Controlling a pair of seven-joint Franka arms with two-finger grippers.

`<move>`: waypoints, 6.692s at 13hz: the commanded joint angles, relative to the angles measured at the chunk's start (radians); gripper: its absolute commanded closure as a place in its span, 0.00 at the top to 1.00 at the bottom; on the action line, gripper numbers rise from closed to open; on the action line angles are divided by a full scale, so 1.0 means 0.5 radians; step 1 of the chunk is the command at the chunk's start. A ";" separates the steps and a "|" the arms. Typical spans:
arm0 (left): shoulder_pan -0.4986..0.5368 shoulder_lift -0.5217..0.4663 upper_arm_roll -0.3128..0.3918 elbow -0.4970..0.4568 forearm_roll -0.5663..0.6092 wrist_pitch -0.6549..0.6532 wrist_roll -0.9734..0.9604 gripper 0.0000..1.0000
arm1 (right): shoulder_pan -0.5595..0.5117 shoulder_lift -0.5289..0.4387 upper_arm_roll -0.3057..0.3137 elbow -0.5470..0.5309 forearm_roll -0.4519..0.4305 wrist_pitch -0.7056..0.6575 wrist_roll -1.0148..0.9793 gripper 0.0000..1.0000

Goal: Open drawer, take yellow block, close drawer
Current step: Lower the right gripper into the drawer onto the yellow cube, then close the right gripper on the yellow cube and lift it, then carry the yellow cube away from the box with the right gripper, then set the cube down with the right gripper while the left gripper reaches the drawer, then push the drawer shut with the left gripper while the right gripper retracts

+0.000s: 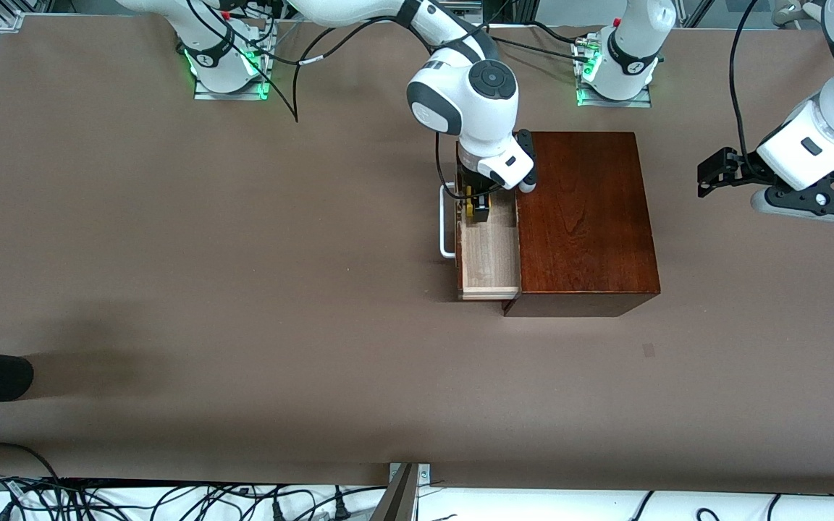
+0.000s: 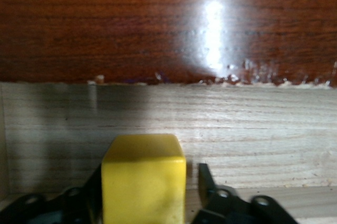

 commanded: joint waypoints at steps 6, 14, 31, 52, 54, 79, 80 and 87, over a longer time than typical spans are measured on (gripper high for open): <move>-0.022 0.099 -0.006 0.169 -0.008 -0.003 0.044 1.00 | -0.004 -0.154 -0.019 0.186 0.048 -0.232 0.147 0.00; -0.041 0.124 -0.009 0.172 -0.011 -0.003 0.041 1.00 | -0.206 -0.529 -0.111 0.199 0.060 -0.669 0.153 0.00; -0.056 0.136 -0.067 0.178 0.025 0.030 0.019 1.00 | -1.059 -1.081 -0.268 -0.843 0.254 -0.439 0.628 0.00; -0.093 0.256 -0.414 0.169 -0.131 -0.111 0.613 1.00 | -1.722 -0.870 -0.010 -2.077 0.327 0.874 0.954 0.00; -0.093 0.283 -0.484 0.172 -0.134 -0.102 0.804 1.00 | -1.728 -0.824 -0.010 -2.087 0.327 0.948 0.954 0.00; -0.452 1.228 -1.073 0.135 0.500 1.255 1.550 1.00 | -1.679 -1.677 -0.010 -0.973 0.122 -0.963 0.979 1.00; -0.431 1.216 -1.073 0.111 0.507 1.221 1.553 1.00 | -1.679 -1.677 -0.010 -0.973 0.122 -0.963 0.982 1.00; -0.311 1.161 -1.052 0.110 0.581 0.681 1.584 1.00 | -1.692 -1.668 -0.074 -0.976 0.143 -1.009 1.077 1.00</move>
